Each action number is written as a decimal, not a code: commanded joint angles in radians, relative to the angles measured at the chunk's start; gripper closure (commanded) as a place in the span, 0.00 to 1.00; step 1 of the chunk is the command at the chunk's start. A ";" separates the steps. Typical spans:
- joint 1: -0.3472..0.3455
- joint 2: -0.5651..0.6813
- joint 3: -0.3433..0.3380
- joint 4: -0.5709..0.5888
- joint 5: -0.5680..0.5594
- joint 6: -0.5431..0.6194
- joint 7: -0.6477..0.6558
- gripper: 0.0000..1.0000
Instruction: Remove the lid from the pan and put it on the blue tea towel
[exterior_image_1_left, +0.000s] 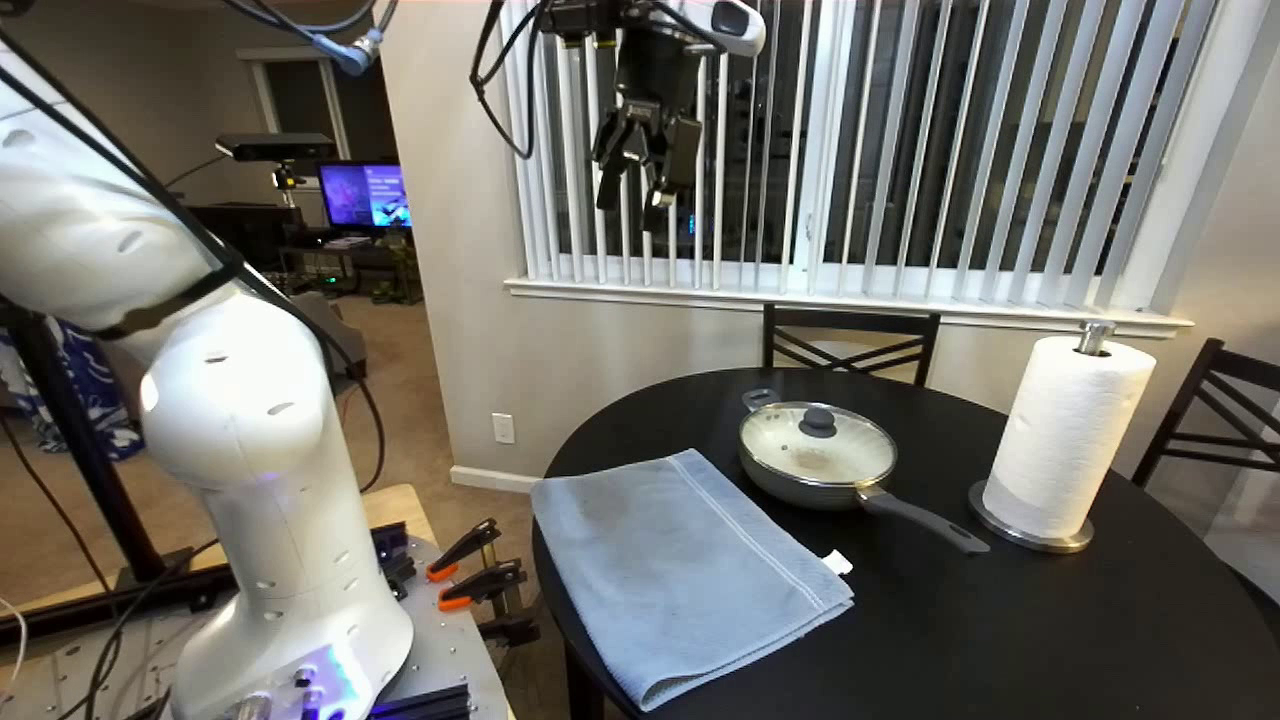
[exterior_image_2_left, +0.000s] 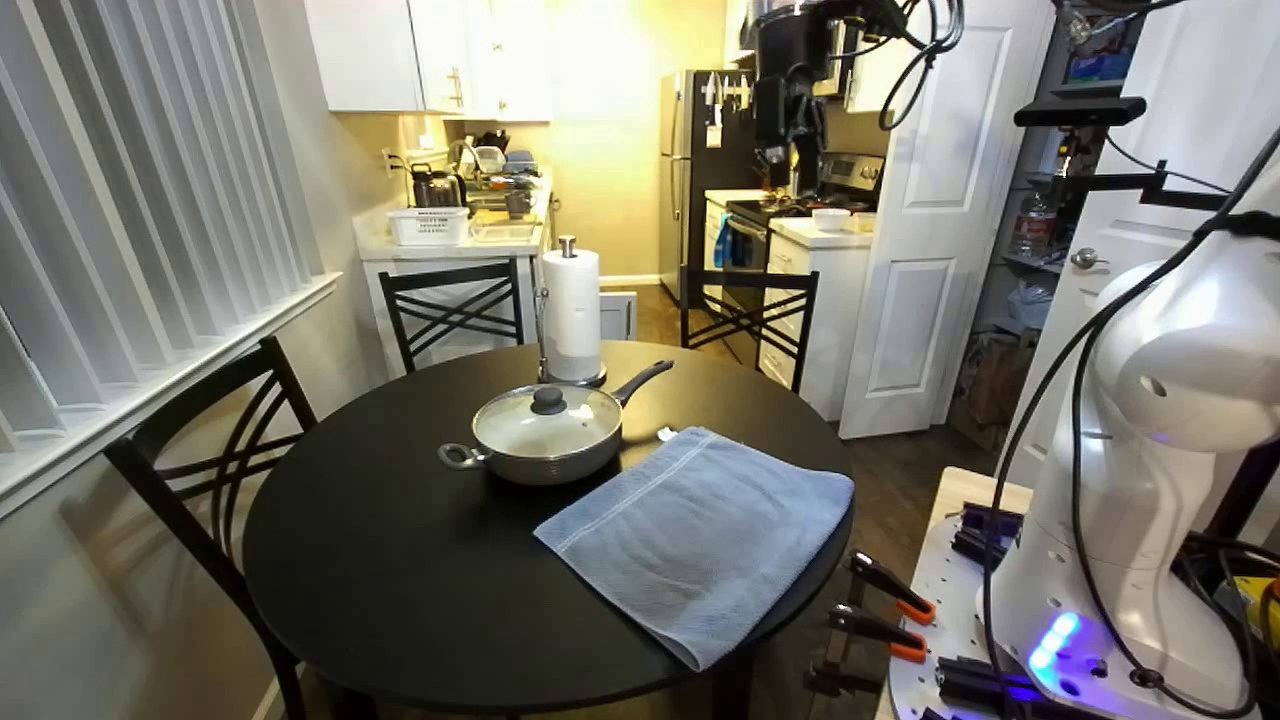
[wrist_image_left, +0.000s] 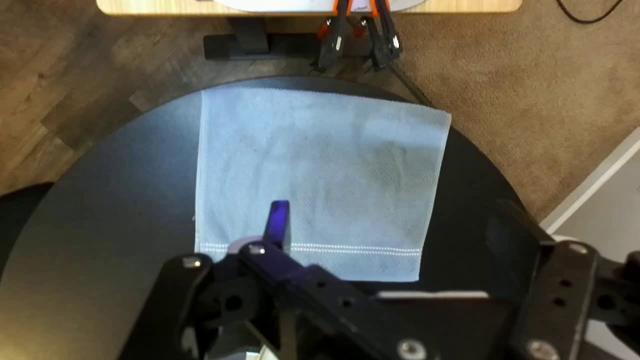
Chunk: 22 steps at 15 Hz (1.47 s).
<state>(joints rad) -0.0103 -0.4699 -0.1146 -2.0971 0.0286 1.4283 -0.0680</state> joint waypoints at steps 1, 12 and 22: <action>0.035 0.181 0.077 0.140 0.019 0.072 0.008 0.00; 0.007 0.598 0.091 0.344 -0.002 0.340 0.069 0.00; -0.004 0.631 0.085 0.361 0.001 0.332 0.053 0.00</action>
<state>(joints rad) -0.0079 0.1608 -0.0356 -1.7382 0.0308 1.7625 -0.0153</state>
